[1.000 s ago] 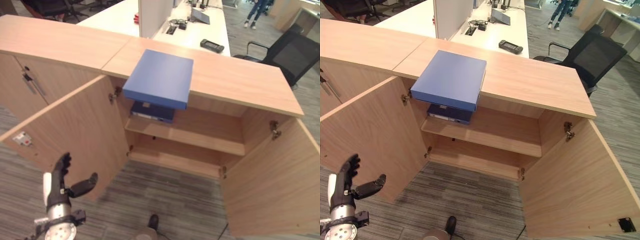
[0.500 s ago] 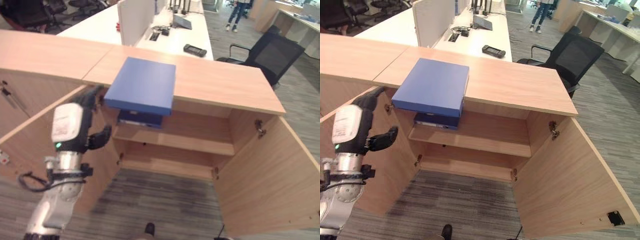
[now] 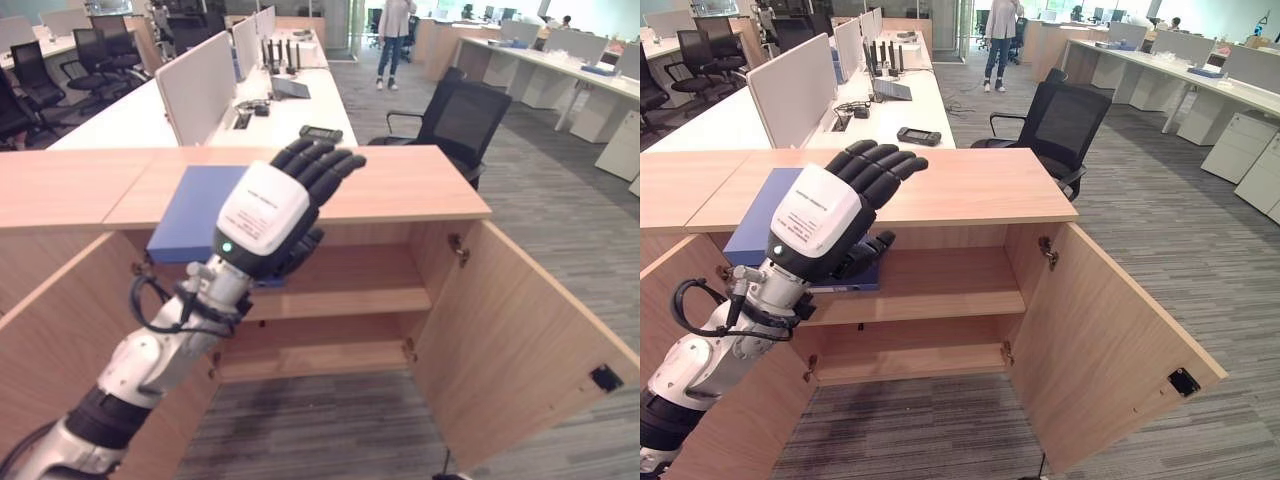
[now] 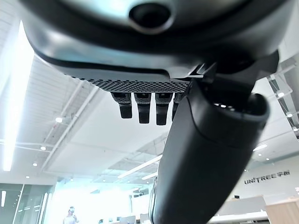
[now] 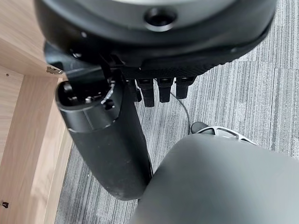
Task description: Put the empty folder in the office cabinet
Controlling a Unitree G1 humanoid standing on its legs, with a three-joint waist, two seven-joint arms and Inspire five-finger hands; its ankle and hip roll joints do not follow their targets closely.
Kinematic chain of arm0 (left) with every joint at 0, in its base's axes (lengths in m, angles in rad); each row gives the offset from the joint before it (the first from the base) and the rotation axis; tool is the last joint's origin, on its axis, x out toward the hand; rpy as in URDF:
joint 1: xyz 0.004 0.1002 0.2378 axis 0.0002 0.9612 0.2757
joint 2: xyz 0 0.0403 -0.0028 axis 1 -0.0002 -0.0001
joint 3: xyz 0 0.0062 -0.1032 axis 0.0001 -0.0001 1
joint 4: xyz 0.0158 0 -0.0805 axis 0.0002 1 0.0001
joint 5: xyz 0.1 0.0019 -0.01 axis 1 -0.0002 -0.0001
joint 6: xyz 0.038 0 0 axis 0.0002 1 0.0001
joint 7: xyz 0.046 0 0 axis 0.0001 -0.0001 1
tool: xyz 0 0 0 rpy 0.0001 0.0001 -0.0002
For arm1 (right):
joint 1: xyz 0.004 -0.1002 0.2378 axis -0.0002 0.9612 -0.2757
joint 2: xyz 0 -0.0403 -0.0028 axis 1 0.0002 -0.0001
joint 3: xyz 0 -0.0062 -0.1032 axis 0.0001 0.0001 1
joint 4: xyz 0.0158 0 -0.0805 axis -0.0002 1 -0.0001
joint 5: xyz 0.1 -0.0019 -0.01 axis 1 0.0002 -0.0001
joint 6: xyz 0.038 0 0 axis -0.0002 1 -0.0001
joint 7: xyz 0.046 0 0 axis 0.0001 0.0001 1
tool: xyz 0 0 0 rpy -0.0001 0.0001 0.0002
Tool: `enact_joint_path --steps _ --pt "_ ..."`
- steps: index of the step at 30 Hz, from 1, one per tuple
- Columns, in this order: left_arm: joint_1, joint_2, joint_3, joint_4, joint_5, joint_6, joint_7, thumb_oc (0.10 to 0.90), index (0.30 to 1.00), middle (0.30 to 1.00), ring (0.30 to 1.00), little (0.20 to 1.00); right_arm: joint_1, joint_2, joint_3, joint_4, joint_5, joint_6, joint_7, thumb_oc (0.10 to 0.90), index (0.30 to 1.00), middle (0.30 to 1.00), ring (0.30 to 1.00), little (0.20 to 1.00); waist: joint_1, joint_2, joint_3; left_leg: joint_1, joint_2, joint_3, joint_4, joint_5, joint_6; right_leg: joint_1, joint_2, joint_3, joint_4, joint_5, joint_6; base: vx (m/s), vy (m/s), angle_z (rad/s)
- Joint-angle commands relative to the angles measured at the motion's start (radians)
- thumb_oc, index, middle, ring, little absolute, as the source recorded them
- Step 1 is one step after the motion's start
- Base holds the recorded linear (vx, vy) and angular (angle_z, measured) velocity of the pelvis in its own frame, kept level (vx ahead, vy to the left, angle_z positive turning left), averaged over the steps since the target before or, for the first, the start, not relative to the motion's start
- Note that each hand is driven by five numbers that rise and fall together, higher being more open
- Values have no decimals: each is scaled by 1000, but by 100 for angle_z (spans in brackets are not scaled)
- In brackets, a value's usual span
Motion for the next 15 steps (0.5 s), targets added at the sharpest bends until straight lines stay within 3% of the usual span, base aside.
enact_joint_path --steps 1,8,14,15 --pt "-126 -9 33 40 -3 32 14 800 900 900 900 900 -14 -24 32 52 -32 12 -5 800 900 900 900 900 26 1 -25 88 -18 -33 -7 -200 6 -82 19 -22 4 35 -18 0 0 0" --pt "-59 -32 74 71 5 51 -2 800 900 900 900 900 -5 -26 26 50 -40 16 1 800 900 900 900 900 25 3 -24 97 -18 -31 -7 -203 5 -76 23 -15 2 33 -22 4 6 -7" --pt "15 -62 144 50 -10 61 -1 800 900 900 900 900 0 -20 21 47 -41 16 6 800 900 900 900 900 33 -3 -22 98 -17 -34 -7 -203 4 -74 26 -15 0 31 -25 0 0 0" --pt "72 -89 196 7 -28 59 0 800 900 900 900 900 3 -14 14 46 -39 16 6 800 900 900 900 900 41 -7 -20 98 -17 -38 -7 -203 3 -73 27 -17 0 30 -27 0 0 0"
